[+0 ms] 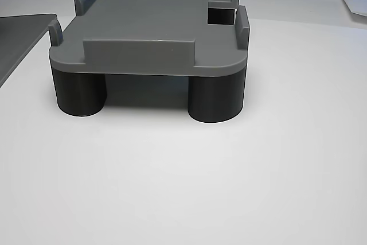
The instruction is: Move top rectangular frame to the holder.
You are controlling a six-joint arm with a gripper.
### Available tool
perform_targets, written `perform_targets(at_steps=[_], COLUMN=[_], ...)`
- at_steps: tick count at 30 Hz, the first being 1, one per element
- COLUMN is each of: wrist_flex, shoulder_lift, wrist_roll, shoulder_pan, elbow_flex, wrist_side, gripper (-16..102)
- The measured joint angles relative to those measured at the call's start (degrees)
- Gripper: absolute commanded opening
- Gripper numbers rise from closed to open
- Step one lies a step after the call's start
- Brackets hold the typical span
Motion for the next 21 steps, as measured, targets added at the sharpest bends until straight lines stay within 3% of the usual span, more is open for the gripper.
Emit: perform_targets(at_steps=[12,21], wrist_flex=[-0.44,-1.05], shoulder_lift=[-0.44,-0.18], wrist_roll=[-1.05,-1.05], shoulder_pan=[-1.23,-1.23], elbow_flex=[0.97,1.49], wrist_side=[0.53,0.26], gripper=[66,35])
